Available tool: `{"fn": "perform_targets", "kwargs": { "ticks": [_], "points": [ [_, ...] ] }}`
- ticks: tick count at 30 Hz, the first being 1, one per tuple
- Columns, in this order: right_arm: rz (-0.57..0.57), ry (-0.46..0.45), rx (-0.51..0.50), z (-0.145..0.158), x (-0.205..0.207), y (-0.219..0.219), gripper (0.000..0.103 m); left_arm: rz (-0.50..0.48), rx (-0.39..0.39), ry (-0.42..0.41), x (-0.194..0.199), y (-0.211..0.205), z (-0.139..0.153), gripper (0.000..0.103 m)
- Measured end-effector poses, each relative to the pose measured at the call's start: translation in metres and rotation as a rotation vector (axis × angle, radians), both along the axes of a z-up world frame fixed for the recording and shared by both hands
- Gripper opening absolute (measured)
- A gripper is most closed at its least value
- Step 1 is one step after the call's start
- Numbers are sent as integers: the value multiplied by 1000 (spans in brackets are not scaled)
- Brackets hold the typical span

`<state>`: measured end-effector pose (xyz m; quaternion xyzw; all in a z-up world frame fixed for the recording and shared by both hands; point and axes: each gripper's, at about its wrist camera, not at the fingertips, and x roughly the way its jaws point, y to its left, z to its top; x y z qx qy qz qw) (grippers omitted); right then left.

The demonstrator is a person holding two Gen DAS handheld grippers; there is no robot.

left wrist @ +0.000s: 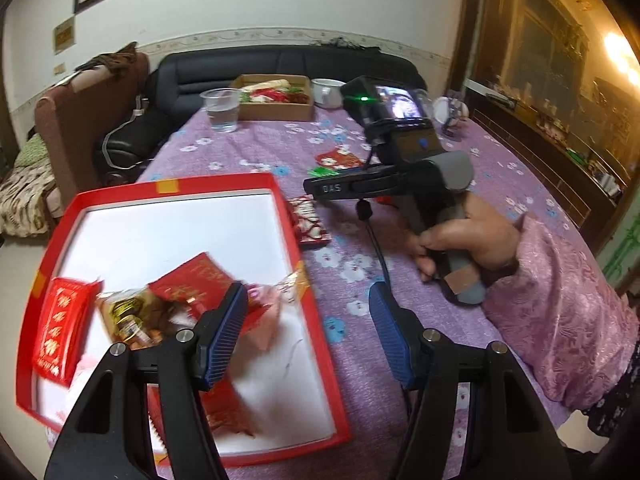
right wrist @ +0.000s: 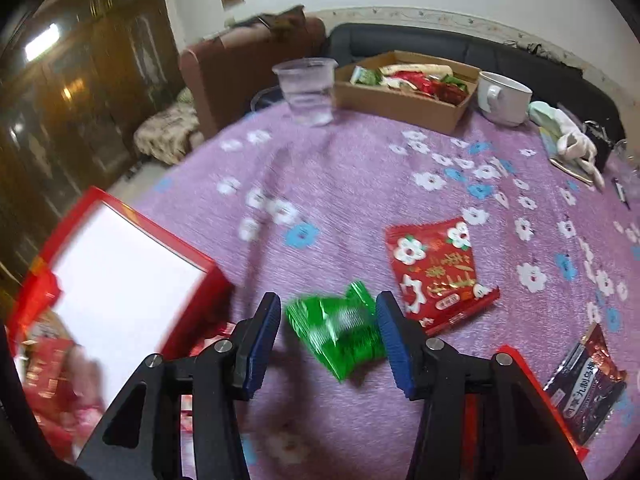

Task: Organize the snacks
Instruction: 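Move the right gripper to the green snack packet and grasp it, then grasp the red-and-white packet with left gripper while right holds the green packet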

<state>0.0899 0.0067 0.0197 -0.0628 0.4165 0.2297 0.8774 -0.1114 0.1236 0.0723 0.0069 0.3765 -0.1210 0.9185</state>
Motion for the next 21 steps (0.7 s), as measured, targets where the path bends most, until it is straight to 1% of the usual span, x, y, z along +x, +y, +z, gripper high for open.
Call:
{"fn": "perform_targets", "kwargs": {
  "ticks": [1,2,4,5,9,11,14,16,21],
  "points": [
    [-12,3,-7,-1,1,-4,37,-16,1,6,4,-4,0,62],
    [-18,10,-6,-1,2,-7,33,-29,0,9,8,-6,0,62],
    [-43,30,13,-1,3,-18,18,-65,-15,28,18,-11,0,62],
    [-54,46,34,0,3,-25,16,-78,-21,44,25,-13,-1,62],
    [-82,100,116,0,0,-51,14,-109,-58,90,55,-18,-2,62],
    [-99,136,161,0,-3,-68,13,-121,-62,116,69,-20,-4,62],
    [-122,191,217,1,-9,-92,13,-131,-28,154,84,-28,-13,62],
    [-130,211,226,1,-14,-104,13,-146,-1,169,88,-34,-18,62],
    [-93,302,265,2,-29,-129,14,-149,27,171,100,-41,-19,62]
  ]
}}
